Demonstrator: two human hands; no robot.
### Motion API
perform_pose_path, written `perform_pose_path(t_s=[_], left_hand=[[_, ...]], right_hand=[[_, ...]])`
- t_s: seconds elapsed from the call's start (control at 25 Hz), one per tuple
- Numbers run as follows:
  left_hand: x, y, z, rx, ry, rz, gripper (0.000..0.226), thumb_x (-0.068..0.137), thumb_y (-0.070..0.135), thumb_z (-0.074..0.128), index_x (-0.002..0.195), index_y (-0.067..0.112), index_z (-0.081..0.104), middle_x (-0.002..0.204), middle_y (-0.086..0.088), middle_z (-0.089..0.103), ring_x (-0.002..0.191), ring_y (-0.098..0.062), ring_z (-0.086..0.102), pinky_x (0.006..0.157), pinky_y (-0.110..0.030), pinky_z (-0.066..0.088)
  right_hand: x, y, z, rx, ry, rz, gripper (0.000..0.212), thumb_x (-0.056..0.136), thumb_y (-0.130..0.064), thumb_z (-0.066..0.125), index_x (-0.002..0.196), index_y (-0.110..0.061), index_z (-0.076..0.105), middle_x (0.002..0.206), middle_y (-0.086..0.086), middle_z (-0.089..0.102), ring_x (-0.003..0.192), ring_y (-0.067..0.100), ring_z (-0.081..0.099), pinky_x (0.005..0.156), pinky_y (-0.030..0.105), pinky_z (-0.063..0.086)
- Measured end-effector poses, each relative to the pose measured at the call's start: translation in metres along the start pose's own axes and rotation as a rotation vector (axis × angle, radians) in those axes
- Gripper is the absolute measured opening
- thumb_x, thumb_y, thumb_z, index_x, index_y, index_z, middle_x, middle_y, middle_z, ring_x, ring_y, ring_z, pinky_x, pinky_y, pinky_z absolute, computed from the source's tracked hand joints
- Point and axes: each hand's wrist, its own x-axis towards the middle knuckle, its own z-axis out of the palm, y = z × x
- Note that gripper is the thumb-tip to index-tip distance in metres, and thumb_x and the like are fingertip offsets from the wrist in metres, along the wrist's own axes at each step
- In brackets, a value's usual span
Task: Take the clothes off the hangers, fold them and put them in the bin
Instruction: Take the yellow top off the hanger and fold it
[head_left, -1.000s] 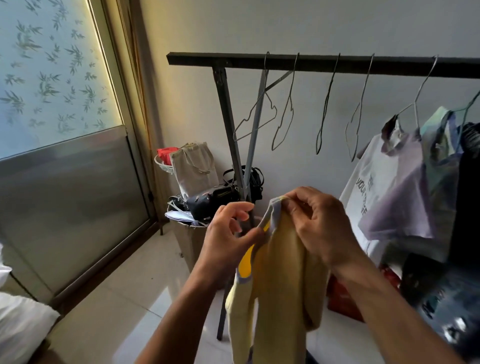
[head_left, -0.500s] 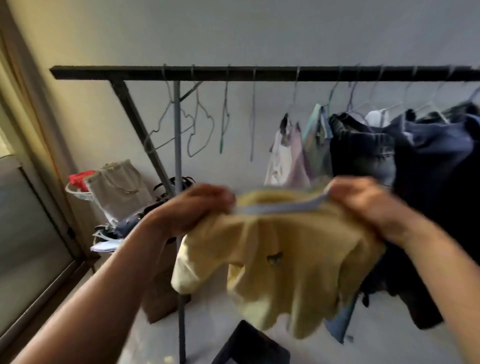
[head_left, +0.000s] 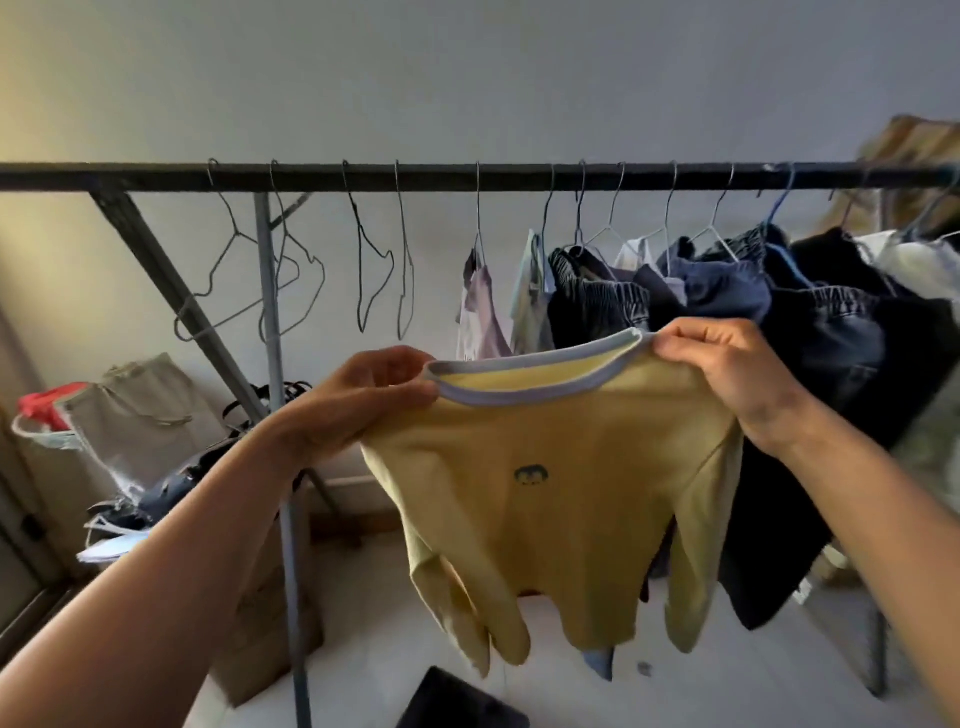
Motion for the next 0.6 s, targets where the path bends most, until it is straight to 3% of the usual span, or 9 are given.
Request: perform_pose_path(t_s=[0.12,0.24,0.36,0.4,0.48,0.52,0.6], left_hand=[[0.004,0.010,-0.003,0.038,0.020,0.044,0.011,0.093,0.006,0.061,0.101,0.000,0.065,0.079,0.003,0.064,0.073,-0.004,0.060,0.062,-0.015,0.049],[0.006,0.024,-0.005,0.073,0.059,0.093,0.006,0.094,0.009,0.058,0.094,0.007,0.065,0.075,0.007,0.060,0.072,-0.003,0.056,0.064,-0.014,0.047],[0.006,0.026,-0.002,-0.295,-0.064,-0.024,0.007,0.094,0.004,0.053,0.091,0.009,0.058,0.076,0.002,0.060,0.069,-0.007,0.059,0.062,-0.019,0.051],[0.007,0.021,0.004,-0.263,-0.120,-0.093,0.008,0.094,0.002,0.053,0.092,0.009,0.057,0.077,0.001,0.061,0.069,-0.008,0.059,0.064,-0.021,0.051],[0.008,0.003,0.013,0.144,-0.101,-0.199,0.006,0.096,0.012,0.058,0.096,0.010,0.063,0.083,0.001,0.065,0.078,-0.009,0.060,0.072,-0.022,0.049],[0.008,-0.004,0.014,0.255,-0.032,-0.212,0.012,0.095,0.019,0.060,0.100,0.011,0.067,0.088,0.000,0.067,0.083,-0.010,0.061,0.075,-0.021,0.049],[0.008,-0.005,0.015,0.240,0.101,-0.188,0.018,0.094,0.026,0.061,0.100,0.012,0.072,0.091,-0.004,0.069,0.084,-0.010,0.062,0.073,-0.019,0.050]], right_hand=[[0.001,-0.008,-0.009,0.010,-0.029,0.014,0.026,0.092,-0.013,0.059,0.070,-0.019,0.072,0.066,0.004,0.064,0.060,0.016,0.058,0.062,0.029,0.046],[0.000,-0.020,-0.018,0.043,-0.103,0.005,0.022,0.091,-0.013,0.059,0.072,-0.017,0.070,0.070,0.004,0.066,0.061,0.014,0.061,0.062,0.025,0.049],[-0.001,-0.019,-0.020,0.173,-0.152,0.073,0.016,0.085,-0.018,0.060,0.074,-0.016,0.071,0.070,0.002,0.068,0.061,0.010,0.063,0.061,0.022,0.052],[-0.003,-0.008,-0.015,0.072,-0.156,0.081,0.016,0.084,-0.018,0.062,0.071,-0.015,0.070,0.066,0.002,0.065,0.059,0.010,0.059,0.058,0.024,0.050],[-0.007,0.025,-0.004,-0.255,-0.097,0.052,0.020,0.089,-0.015,0.064,0.069,-0.010,0.067,0.063,0.004,0.055,0.061,0.015,0.048,0.054,0.026,0.037],[-0.009,0.036,0.000,-0.268,-0.063,0.056,0.021,0.091,-0.016,0.063,0.072,-0.006,0.067,0.064,0.005,0.054,0.063,0.015,0.047,0.054,0.025,0.036],[-0.011,0.043,0.000,-0.155,-0.026,0.057,0.019,0.090,-0.020,0.065,0.077,-0.008,0.071,0.066,0.003,0.059,0.063,0.011,0.051,0.053,0.016,0.039]])
